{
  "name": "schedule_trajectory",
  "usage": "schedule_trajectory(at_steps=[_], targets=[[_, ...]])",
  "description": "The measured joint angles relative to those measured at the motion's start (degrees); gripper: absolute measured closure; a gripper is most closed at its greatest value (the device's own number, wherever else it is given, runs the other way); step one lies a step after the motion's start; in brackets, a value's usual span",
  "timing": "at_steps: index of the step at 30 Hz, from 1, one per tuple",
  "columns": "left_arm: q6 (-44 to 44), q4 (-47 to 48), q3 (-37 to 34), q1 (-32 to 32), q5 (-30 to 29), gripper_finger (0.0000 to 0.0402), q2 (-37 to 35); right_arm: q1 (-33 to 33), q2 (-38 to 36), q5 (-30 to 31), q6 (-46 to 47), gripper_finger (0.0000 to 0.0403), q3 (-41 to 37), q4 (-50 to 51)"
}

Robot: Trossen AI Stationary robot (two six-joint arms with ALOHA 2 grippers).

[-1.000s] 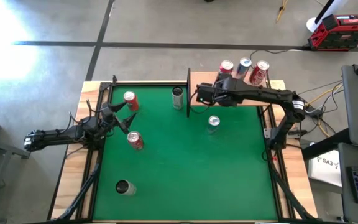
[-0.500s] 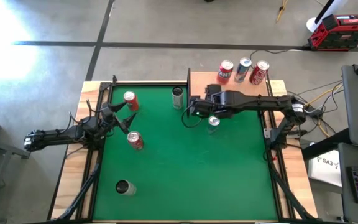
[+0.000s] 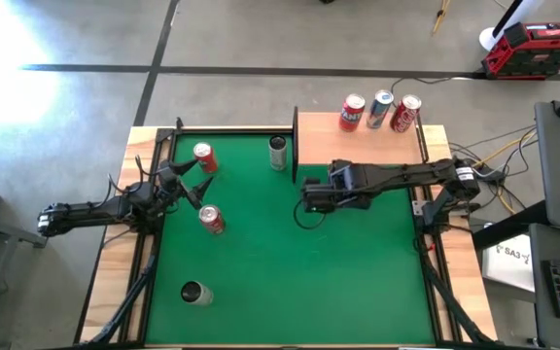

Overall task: Place canned beverage on shelf
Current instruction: Put the blue soda can on the shelf aligned with the other blue soda can

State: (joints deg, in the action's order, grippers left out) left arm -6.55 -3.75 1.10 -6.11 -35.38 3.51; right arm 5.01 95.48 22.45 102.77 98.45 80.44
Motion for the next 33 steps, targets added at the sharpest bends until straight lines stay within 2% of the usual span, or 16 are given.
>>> schedule_trajectory(at_steps=[3, 13, 21, 33], targets=[[0.0, 0.0, 0.0, 0.0, 0.0, 0.0015, 0.0, 0.9, 0.0, -1.8, 2.2, 0.003, -0.7, 0.3], [0.0, 0.0, 0.0, 0.0, 0.0, 0.0015, 0.0, 1.9, 0.0, -2.5, 8.3, 0.003, -7.5, -1.5], [0.0, 0.0, 0.0, 0.0, 0.0, 0.0015, 0.0, 2.3, 0.0, -7.2, 5.9, 0.003, -7.5, -5.9], [0.0, 0.0, 0.0, 0.0, 0.0, 0.0015, 0.0, 3.0, 0.8, -8.5, 3.2, 0.003, -7.4, -6.6]])
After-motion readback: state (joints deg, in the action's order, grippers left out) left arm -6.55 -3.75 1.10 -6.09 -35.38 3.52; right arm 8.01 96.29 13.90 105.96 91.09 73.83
